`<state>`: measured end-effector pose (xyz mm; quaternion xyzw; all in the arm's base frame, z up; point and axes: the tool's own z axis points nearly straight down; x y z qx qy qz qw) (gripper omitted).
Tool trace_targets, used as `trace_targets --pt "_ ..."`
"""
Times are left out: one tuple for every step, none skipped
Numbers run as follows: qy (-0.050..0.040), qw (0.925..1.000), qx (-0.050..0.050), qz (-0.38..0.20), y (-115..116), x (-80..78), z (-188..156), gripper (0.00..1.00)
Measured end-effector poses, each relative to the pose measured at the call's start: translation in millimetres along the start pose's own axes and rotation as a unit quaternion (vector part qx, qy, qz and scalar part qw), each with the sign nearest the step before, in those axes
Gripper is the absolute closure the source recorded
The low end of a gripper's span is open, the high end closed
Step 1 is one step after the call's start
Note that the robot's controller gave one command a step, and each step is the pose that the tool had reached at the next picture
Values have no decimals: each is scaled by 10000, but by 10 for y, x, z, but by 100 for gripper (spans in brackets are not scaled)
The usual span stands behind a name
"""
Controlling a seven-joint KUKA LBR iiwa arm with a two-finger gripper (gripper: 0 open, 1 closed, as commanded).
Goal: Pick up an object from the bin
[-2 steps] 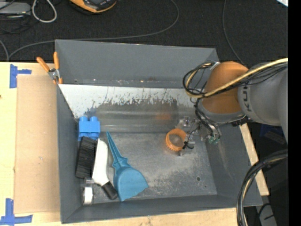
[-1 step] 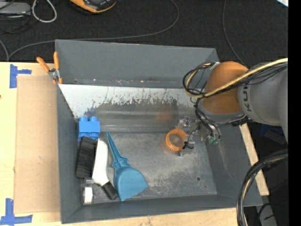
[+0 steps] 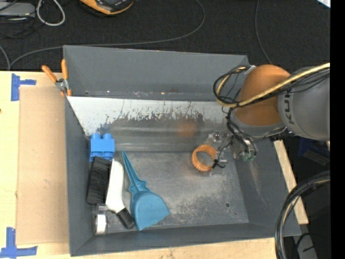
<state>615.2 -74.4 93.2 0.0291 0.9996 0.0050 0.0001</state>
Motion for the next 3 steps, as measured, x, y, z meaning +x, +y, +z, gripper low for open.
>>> trace_targets --pt "0 10000 0 -7 4 -2 -187 100" --pt "0 10000 0 -10 6 -2 -296 100" --pt "38 10000 -5 -17 13 16 -720 100"
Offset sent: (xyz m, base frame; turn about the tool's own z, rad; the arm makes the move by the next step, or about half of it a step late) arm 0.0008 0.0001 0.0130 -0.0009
